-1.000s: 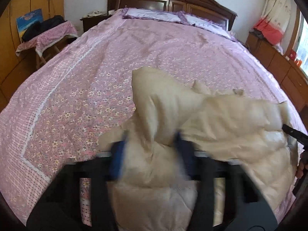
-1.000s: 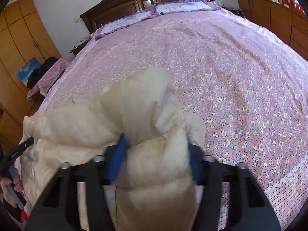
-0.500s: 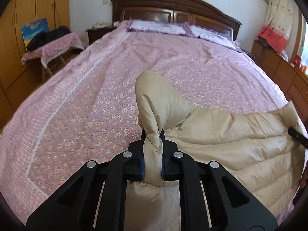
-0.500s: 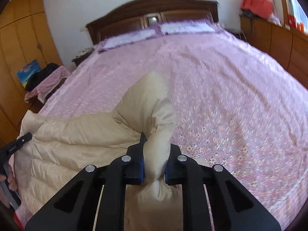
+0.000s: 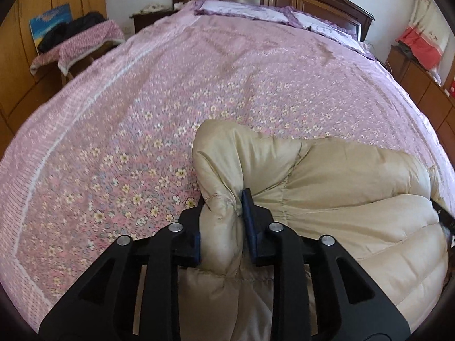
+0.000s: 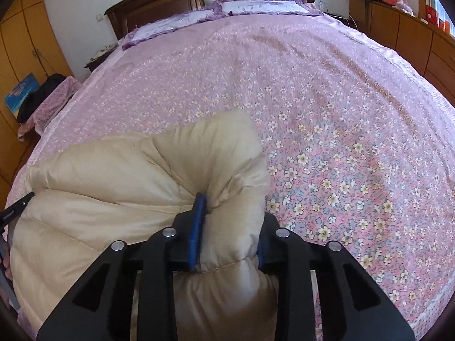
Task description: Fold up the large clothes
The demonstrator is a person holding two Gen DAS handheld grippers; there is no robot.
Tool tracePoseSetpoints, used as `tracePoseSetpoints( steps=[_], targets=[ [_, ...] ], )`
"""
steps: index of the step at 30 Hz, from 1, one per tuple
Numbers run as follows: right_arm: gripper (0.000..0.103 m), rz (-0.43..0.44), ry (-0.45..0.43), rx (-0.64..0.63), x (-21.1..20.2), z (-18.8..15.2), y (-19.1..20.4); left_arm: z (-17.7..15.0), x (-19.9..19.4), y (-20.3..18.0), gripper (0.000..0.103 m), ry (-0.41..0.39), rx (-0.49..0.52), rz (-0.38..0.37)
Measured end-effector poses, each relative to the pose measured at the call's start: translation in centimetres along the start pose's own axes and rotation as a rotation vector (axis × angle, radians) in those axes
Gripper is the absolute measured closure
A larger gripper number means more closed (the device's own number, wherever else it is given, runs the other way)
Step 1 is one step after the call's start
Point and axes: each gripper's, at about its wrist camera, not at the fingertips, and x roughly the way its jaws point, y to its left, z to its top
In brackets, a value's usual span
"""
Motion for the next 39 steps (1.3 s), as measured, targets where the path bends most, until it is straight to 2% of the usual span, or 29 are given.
tracePoseSetpoints(
  steps=[4, 6, 8, 9, 11, 14, 18, 23, 26, 31, 39],
  targets=[
    [0.069, 0.009, 0.029, -0.007, 0.2, 0.3, 0.0, 0.1, -0.3, 1.6, 0.071, 0.021, -0.069, -0.089],
    [0.065, 0.035, 0.032, 0.001, -0.3, 0.6, -0.3, 0.1, -1.1, 2.2, 0.063, 0.024, -0.08, -0.103],
    [0.051, 0.049, 0.027, 0.019, -1.0, 0.7, -0.7, 0.0, -2.3, 2.5, 0.04, 0.015, -0.075, -0.103],
    [0.042, 0.058, 0.016, 0.031, -1.7, 0.7, -0.9, -0.1, -3.2, 2.7, 0.036, 0.005, -0.067, -0.091],
    [0.039, 0.092, -0.008, 0.036, -3.3, 0.5, -1.3, -0.3, -4.8, 3.1, 0.029, -0.016, -0.052, -0.099],
    [0.037, 0.097, -0.03, 0.03, -5.6, 0.0, -2.0, -1.0, -7.0, 3.7, 0.028, -0.023, -0.039, -0.104],
    [0.027, 0.13, -0.044, 0.069, -8.8, -1.6, -3.4, -3.2, -9.5, 5.1, 0.023, -0.022, -0.047, -0.11],
    [0.025, 0.15, -0.026, 0.106, -11.5, -4.8, -4.1, -6.5, -10.9, 6.4, 0.017, 0.006, -0.06, -0.092],
    [0.018, 0.202, -0.026, 0.16, -12.6, -6.8, -4.4, -8.1, -11.2, 7.0, 0.016, 0.024, -0.082, -0.108],
    [0.017, 0.236, 0.021, 0.197, -11.9, -8.7, -4.4, -10.8, -10.3, 7.6, 0.015, 0.071, -0.146, -0.193],
    [0.015, 0.265, 0.091, 0.218, -8.6, -9.2, -3.9, -12.1, -8.3, 5.7, 0.015, 0.114, -0.149, -0.277]
  ],
)
